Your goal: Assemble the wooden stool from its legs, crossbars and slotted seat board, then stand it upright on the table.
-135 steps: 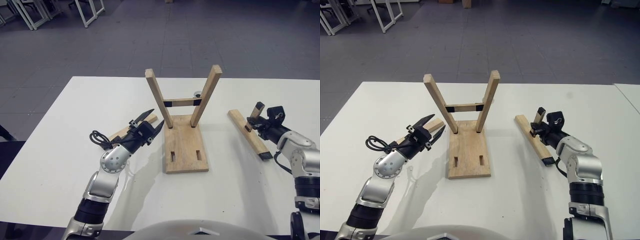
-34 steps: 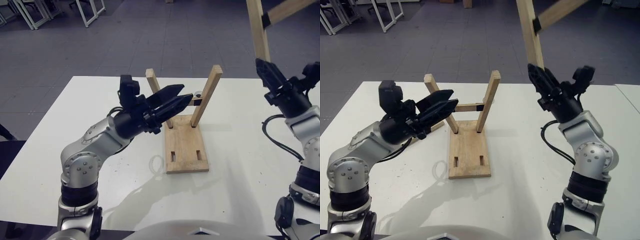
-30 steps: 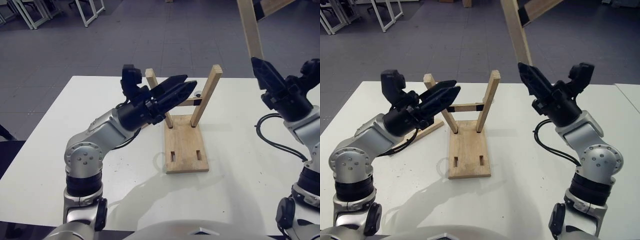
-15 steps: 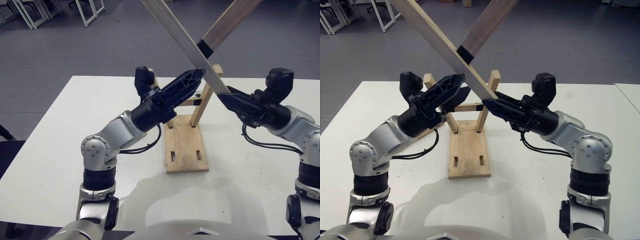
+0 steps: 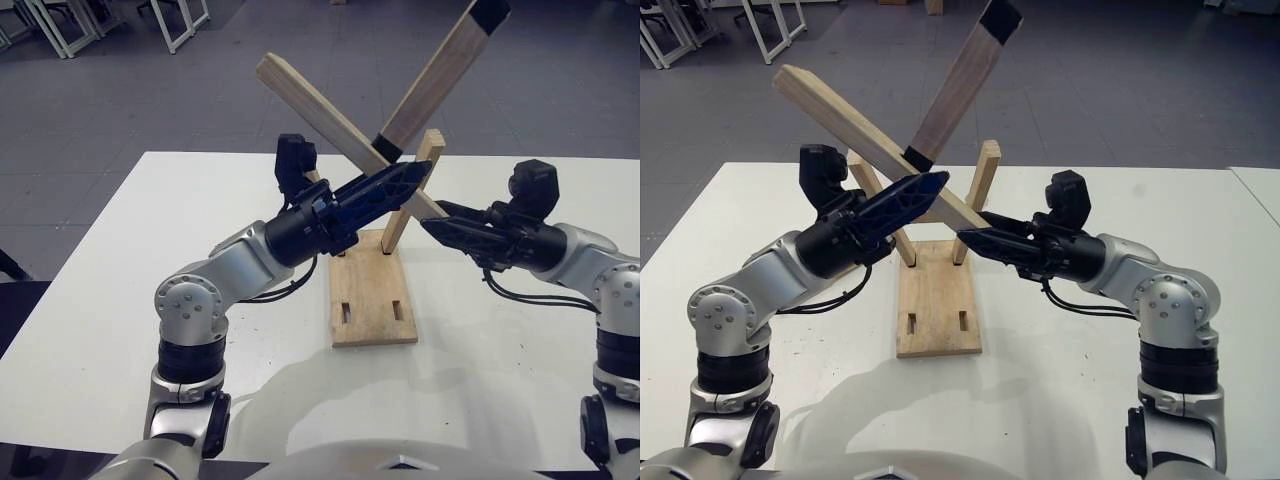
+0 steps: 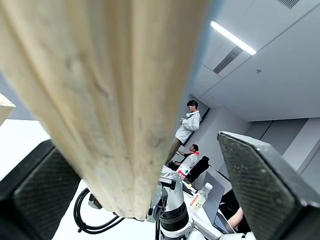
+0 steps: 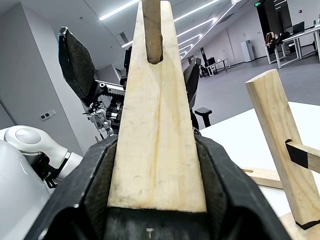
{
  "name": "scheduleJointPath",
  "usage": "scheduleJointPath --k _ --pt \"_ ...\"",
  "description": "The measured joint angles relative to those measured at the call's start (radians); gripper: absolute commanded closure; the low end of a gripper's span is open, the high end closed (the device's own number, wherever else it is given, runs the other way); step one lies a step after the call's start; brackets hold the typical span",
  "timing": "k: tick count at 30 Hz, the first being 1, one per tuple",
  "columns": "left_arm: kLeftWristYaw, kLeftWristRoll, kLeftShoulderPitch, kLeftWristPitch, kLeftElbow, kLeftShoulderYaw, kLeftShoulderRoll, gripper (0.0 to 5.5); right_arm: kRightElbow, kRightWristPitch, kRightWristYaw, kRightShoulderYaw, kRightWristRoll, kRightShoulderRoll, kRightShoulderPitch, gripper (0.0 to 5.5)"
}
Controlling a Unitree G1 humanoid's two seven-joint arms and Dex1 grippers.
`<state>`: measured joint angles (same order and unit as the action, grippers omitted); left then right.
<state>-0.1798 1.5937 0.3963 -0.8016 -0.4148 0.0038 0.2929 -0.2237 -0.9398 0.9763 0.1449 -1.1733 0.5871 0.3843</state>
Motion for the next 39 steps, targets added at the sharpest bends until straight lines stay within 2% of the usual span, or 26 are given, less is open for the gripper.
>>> scheduleJointPath --k 4,11,19,20,27,28,34,39 --pt "-0.011 -0.005 0.000 0.000 0.007 0.013 0.002 1.93 0.010 -0.006 0.014 -0.001 -0.002 0.002 0.001 3.48" --pt "-0.042 -0.009 -0.011 0.001 0.007 0.030 0.009 3.25 0.039 -0.069 0.014 0.000 -0.056 0.002 0.030 3.48" --pt "-0.052 -0.022 -0.014 -0.004 0.007 0.031 0.019 3.30 0.040 -0.090 0.015 0.000 -0.061 0.004 0.033 3.48" --pt "-0.058 -0.022 -0.014 -0.005 0.011 0.032 0.020 3.30 0.042 -0.091 0.015 0.000 -0.060 0.005 0.034 3.10" --pt "-0.142 -0.068 -0.011 0.006 0.061 0.096 0.051 3.41 0.051 -0.049 0.042 -0.009 0.050 0.044 0.031 1.84" --pt "-0.154 -0.076 -0.008 0.007 0.068 0.108 0.056 3.41 0.051 -0.040 0.057 -0.014 0.074 0.054 0.030 1.82" --pt "-0.247 -0.203 0.033 0.024 0.133 0.197 0.186 3.41 0.051 0.055 0.264 -0.085 0.240 0.212 -0.083 1.82" --pt "-0.447 -0.311 -0.013 -0.027 0.105 0.190 0.349 3.42 0.071 0.164 0.299 -0.155 0.387 0.221 -0.124 1.82"
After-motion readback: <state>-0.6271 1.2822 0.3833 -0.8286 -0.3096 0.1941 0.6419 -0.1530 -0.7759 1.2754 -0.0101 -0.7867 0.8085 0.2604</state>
